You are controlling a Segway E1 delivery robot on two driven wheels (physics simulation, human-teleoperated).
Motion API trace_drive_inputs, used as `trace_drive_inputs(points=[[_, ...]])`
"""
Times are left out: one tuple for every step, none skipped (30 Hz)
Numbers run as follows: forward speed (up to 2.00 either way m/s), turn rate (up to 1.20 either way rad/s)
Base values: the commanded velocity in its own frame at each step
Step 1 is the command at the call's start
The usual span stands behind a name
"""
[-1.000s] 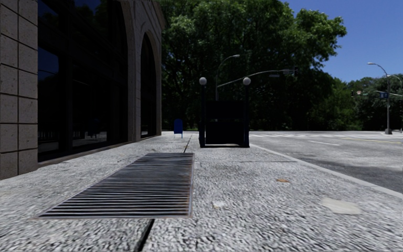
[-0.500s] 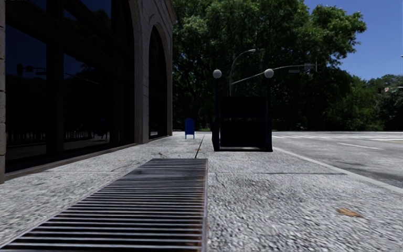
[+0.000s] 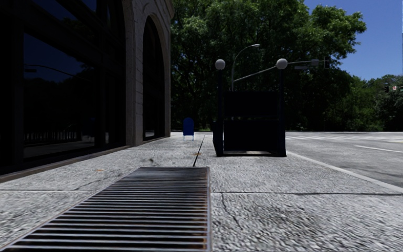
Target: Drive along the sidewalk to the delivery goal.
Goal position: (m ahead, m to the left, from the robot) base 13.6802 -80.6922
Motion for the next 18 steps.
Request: trace_drive_inputs(points=[[2.00,0.02],[2.00,0.02],[2.00,0.07],[2.00,0.10],[2.00,0.11],[2.00,0.11],[2.00,0.12],[2.00,0.12],[2.00,0.17],[2.00,0.17],[2.00,0.19],[2.00,0.20],[2.00,0.20],[2.00,0.20],[2.00,0.20],[2.00,0.20],[2.00,0.20],[2.00,0.20]])
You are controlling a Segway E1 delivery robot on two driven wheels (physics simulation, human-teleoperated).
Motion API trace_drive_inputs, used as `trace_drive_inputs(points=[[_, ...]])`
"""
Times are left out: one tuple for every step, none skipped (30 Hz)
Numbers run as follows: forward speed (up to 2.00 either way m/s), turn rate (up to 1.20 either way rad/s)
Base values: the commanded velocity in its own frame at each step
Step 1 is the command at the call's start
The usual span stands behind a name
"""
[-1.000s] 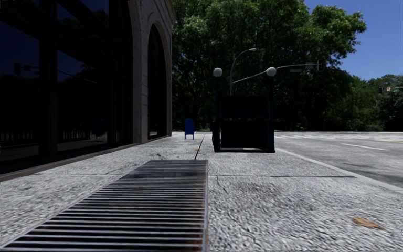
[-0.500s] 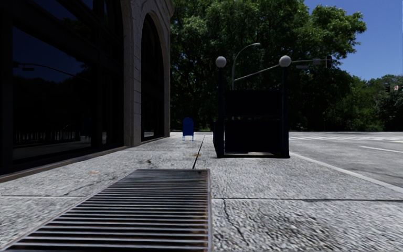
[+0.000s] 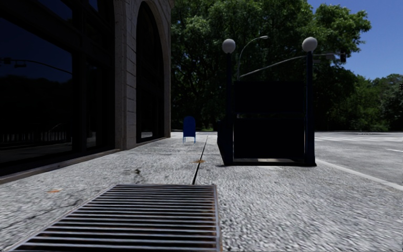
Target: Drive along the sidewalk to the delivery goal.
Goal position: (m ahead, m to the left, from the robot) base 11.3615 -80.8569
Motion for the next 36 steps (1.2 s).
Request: trace_drive_inputs(points=[[2.00,0.20],[2.00,0.20],[2.00,0.20],[2.00,0.20],[2.00,0.20],[2.00,0.20],[2.00,0.20],[2.00,0.20],[2.00,0.20],[2.00,0.20],[2.00,0.20],[2.00,0.21],[2.00,0.21],[2.00,0.21],[2.00,0.22],[2.00,0.23],[2.00,0.24],[2.00,0.24],[2.00,0.24],[2.00,0.24],[2.00,0.24],[2.00,0.24],[2.00,0.24],[2.00,0.24],[2.00,0.27],[2.00,0.30],[2.00,0.30],[2.00,0.32],[2.00,0.33],[2.00,0.34],[2.00,0.34],[2.00,0.34],[2.00,0.34],[2.00,0.34],[2.00,0.34],[2.00,0.34]])
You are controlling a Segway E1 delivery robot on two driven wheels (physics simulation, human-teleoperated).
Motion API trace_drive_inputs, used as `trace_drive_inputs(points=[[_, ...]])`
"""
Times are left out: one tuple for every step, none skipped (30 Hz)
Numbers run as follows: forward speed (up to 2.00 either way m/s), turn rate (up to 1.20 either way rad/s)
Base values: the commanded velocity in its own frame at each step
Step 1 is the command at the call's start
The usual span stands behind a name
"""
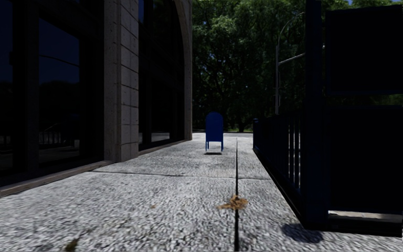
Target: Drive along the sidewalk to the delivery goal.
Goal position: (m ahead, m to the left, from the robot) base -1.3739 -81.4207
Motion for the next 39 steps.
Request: trace_drive_inputs(points=[[2.00,0.34],[2.00,0.34],[2.00,0.34],[2.00,0.34],[2.00,0.34],[2.00,0.34],[2.00,0.34],[2.00,0.34],[2.00,0.34],[2.00,0.33],[2.00,0.33],[2.00,0.33],[2.00,0.24],[2.00,0.05],[2.00,0.00],[2.00,0.00],[2.00,0.00],[2.00,0.00],[2.00,0.00],[2.00,0.00],[2.00,0.00],[2.00,0.00],[2.00,0.00],[2.00,0.00],[2.00,0.00],[2.00,0.00],[2.00,0.00],[2.00,0.00],[2.00,0.00],[2.00,0.00],[2.00,0.00],[2.00,0.00],[2.00,0.00],[2.00,0.00],[2.00,0.00],[2.00,0.00],[2.00,0.00],[2.00,0.00],[2.00,0.00]])
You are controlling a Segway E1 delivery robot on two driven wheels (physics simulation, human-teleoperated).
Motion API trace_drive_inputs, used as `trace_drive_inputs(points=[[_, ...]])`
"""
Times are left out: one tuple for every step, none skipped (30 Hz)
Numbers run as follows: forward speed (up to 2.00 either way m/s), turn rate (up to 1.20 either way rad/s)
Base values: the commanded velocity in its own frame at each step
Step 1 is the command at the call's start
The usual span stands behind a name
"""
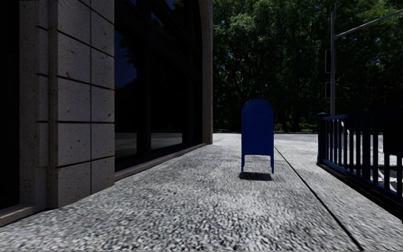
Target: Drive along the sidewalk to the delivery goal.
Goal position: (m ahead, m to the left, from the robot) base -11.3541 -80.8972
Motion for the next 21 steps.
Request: trace_drive_inputs(points=[[2.00,0.00],[2.00,0.00],[2.00,0.00],[2.00,0.13],[2.00,0.25],[2.00,0.31],[2.00,0.36],[2.00,0.36],[2.00,0.40],[2.00,0.39],[2.00,0.00],[2.00,0.00],[2.00,0.00],[2.00,0.00],[2.00,0.00],[2.00,0.00],[2.00,0.00],[2.00,0.00],[2.00,0.00],[2.00,0.00],[2.00,0.00]])
